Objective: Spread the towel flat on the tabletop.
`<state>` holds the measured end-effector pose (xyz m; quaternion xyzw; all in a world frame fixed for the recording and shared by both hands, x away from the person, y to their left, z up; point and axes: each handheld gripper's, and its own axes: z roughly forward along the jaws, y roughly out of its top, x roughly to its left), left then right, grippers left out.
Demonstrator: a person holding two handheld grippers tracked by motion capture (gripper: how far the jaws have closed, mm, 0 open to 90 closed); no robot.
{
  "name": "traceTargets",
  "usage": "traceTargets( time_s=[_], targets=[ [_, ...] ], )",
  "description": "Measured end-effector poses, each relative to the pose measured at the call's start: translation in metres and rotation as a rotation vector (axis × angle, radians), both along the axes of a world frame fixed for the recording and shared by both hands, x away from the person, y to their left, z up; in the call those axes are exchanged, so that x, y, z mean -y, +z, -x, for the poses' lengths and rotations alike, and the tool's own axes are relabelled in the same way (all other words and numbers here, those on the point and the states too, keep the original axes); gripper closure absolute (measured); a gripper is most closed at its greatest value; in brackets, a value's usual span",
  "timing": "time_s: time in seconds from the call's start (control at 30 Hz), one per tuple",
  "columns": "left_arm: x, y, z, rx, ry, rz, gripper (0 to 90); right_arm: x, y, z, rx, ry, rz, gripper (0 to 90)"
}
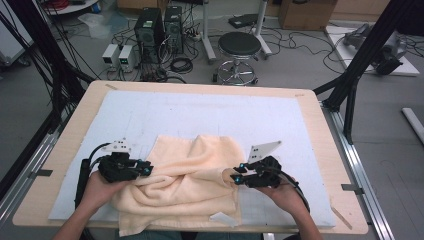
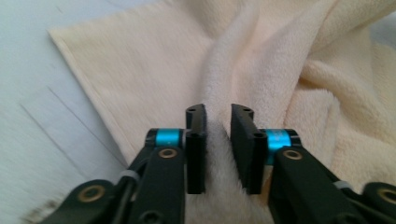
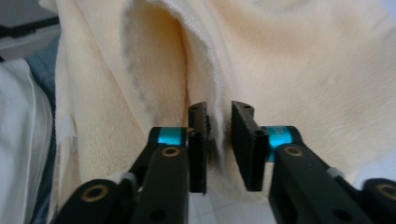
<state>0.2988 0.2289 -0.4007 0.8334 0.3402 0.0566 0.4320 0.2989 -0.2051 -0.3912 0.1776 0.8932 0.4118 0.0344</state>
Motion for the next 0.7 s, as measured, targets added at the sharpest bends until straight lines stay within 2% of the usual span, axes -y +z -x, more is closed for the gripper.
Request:
traceTargets(
  time_s=[0.03, 0.1, 0.13, 0.17, 0.2, 0.23, 0.27, 0.33, 0.43, 0.47, 0.5, 0.53, 0.57, 0.6, 0.63, 0.7],
  targets=[
    [-0.001, 0.003, -0.004, 0.008, 0.006, 0.001, 69.7, 0.0, 0.0, 0.0, 0.0, 0.0, 0.0, 68.2],
    [0.0, 0.007, -0.012, 0.026, 0.018, 0.019, 63.6, 0.006, 0.013, -0.009, 0.02, -0.022, -0.044, 64.6],
    [0.001, 0.007, -0.021, 0.064, 0.036, 0.019, 61.9, 0.007, 0.016, -0.013, 0.026, -0.029, -0.052, 63.3],
    [0.001, 0.007, -0.021, 0.064, 0.036, 0.019, 60.1, 0.008, 0.018, -0.017, 0.029, -0.039, -0.058, 61.9],
    [0.003, 0.005, -0.031, 0.087, 0.05, 0.011, 58.9, 0.009, 0.02, -0.023, 0.033, -0.049, -0.069, 61.4],
    [0.003, 0.005, -0.031, 0.087, 0.05, 0.011, 58.4, 0.009, 0.02, -0.023, 0.033, -0.049, -0.069, 61.4],
    [0.007, -0.001, -0.04, 0.093, 0.055, 0.001, 58.5, 0.011, 0.02, -0.032, 0.039, -0.074, -0.086, 60.8],
    [0.012, -0.01, -0.05, 0.092, 0.054, -0.034, 58.4, 0.011, 0.014, -0.042, 0.048, -0.121, -0.053, 59.5],
    [0.018, -0.019, -0.057, 0.087, 0.05, -0.061, 52.8, 0.007, -0.005, -0.059, -0.001, -0.201, -0.001, 55.4],
    [0.023, -0.028, -0.062, 0.083, 0.056, -0.09, 51.5, 0.004, -0.012, -0.062, 0.0, -0.223, 0.026, 55.3],
    [0.023, -0.028, -0.062, 0.083, 0.056, -0.09, 51.2, 0.004, -0.012, -0.062, 0.0, -0.223, 0.026, 55.3],
    [0.026, -0.036, -0.067, 0.071, 0.053, -0.109, 51.1, 0.0, -0.023, -0.068, 0.024, -0.259, 0.073, 53.6],
    [0.027, -0.039, -0.068, 0.065, 0.049, -0.125, 51.3, -0.001, -0.029, -0.072, 0.011, -0.271, 0.091, 53.3],
    [0.027, -0.039, -0.068, 0.081, 0.059, -0.125, 53.1, -0.002, -0.033, -0.074, 0.003, -0.288, 0.116, 53.5],
    [0.027, -0.039, -0.068, 0.086, 0.071, -0.134, 58.6, -0.003, -0.037, -0.078, -0.003, -0.292, 0.123, 54.8],
    [0.026, -0.039, -0.069, 0.09, 0.078, -0.14, 69.7, -0.003, -0.044, -0.083, -0.045, -0.293, 0.119, 62.4]
  ],
)
